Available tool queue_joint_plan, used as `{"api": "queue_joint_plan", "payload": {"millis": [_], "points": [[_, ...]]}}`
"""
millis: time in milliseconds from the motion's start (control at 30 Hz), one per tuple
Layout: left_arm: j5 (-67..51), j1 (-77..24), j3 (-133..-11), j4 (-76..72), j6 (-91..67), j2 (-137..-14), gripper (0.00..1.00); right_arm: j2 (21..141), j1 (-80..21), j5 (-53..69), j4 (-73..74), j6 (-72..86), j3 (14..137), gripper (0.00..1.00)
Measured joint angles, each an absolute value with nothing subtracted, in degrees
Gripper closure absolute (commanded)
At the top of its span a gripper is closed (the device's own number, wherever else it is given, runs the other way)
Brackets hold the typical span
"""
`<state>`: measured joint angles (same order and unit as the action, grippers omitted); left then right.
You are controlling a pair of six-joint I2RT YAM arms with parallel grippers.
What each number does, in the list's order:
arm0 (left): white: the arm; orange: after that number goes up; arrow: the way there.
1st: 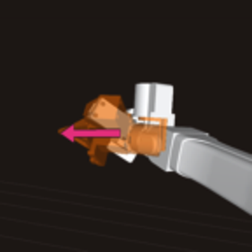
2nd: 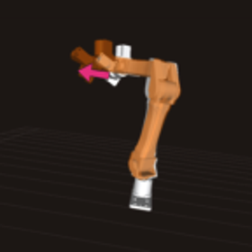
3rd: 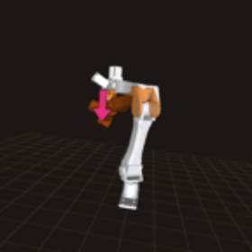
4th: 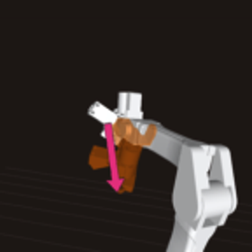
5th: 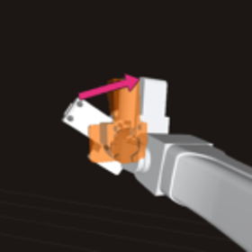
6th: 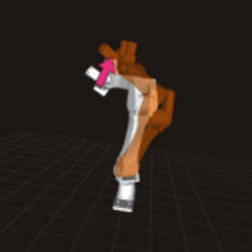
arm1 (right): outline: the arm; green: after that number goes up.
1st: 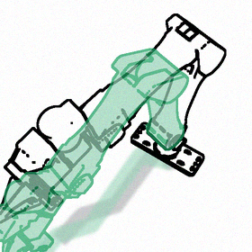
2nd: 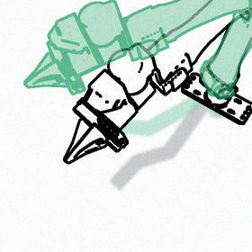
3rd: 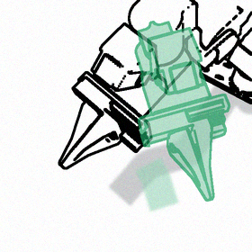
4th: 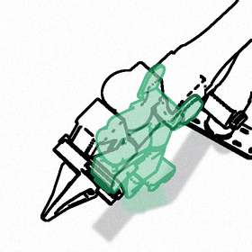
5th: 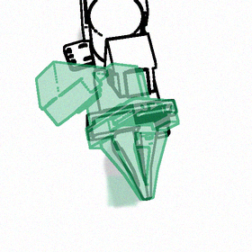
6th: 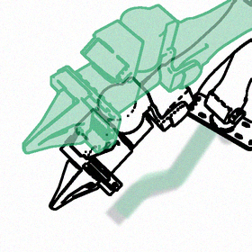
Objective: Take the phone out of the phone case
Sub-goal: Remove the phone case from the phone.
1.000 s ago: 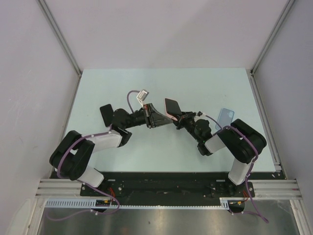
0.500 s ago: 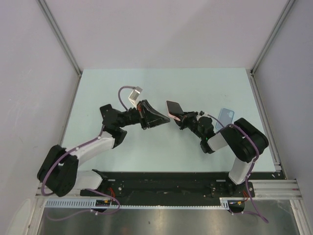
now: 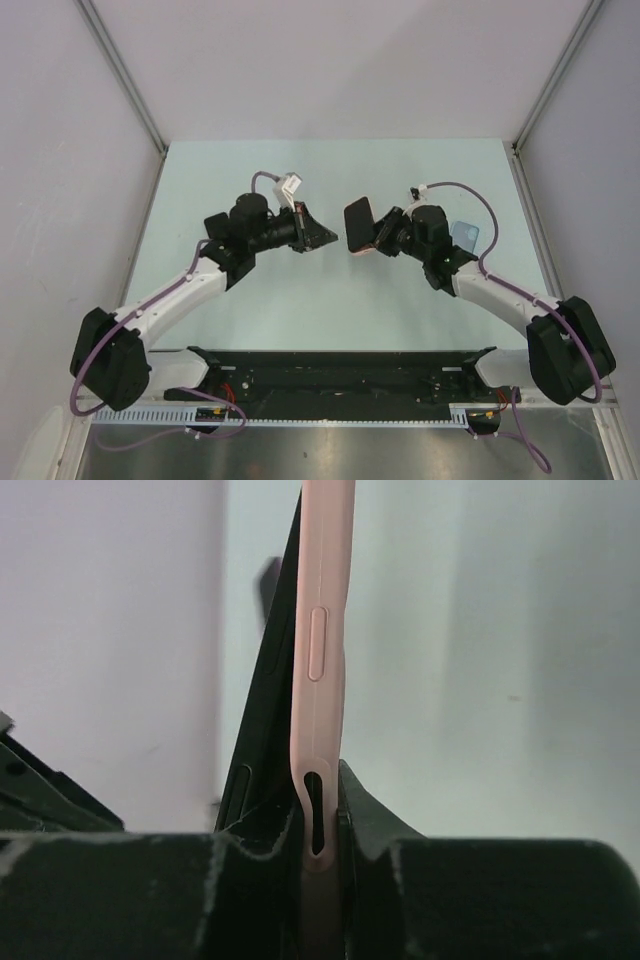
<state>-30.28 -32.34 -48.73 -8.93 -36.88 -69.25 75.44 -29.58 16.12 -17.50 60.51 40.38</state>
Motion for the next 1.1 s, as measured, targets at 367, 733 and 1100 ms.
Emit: {"api": "queue_joint_plan", "payload": {"millis": [367, 733, 1100], "points": [[-25.4, -32.3, -46.6, -1.8, -38.8, -75.2, 1.00, 77.2, -45.3, -15.9, 14.2, 31.1, 46.9, 1.00], [-22.2, -34.6, -46.6, 0.8, -41.2, -85.5, 0.78, 85.9, -51.3, -27.4, 21.1, 24.9, 49.6, 0.90], [-23.4, -35.6, -46.5, -3.0, -43.1, -89.0, 0.43, 92.1, -52.1, -24.9, 19.7, 25.3, 50.3, 0.68]]}}
